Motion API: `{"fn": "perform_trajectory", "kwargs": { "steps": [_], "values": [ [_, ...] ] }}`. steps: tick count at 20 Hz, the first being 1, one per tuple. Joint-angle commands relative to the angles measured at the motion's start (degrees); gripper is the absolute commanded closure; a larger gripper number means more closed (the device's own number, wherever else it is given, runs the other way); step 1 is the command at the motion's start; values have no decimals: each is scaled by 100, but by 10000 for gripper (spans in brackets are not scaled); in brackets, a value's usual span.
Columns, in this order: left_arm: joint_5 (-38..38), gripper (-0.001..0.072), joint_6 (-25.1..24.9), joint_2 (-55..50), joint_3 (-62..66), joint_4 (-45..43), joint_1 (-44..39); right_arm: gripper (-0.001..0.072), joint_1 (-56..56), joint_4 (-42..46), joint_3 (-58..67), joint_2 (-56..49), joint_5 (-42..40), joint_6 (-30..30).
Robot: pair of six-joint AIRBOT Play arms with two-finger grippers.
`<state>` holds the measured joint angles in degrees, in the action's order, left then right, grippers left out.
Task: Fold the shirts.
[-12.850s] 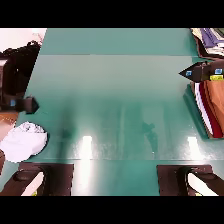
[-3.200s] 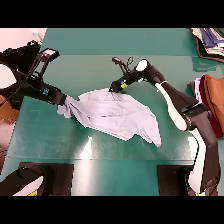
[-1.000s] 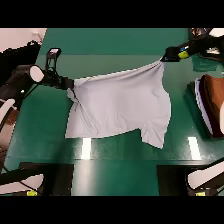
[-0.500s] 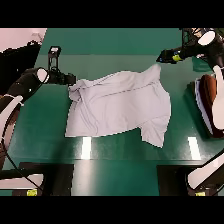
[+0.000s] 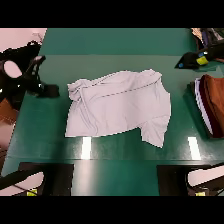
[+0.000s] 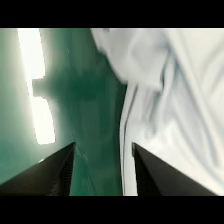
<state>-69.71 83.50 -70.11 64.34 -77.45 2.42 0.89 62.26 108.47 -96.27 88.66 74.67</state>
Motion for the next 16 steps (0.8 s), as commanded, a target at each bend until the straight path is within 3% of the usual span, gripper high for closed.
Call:
{"fn": "perform_trajectory", "kwargs": {
  "steps": [1, 7, 16],
  "values": [
    [-448, 282, 7, 774, -1237, 282, 131, 331, 330, -293, -1123, 831, 236, -249],
    [-11, 282, -142, 1213, -2754, 1204, 131, 331, 758, -1139, -3099, 2103, -57, -446],
    [940, 282, -125, 1200, -3652, 1751, 131, 331, 745, -1163, -4312, 3248, -428, -518]
  ]
}}
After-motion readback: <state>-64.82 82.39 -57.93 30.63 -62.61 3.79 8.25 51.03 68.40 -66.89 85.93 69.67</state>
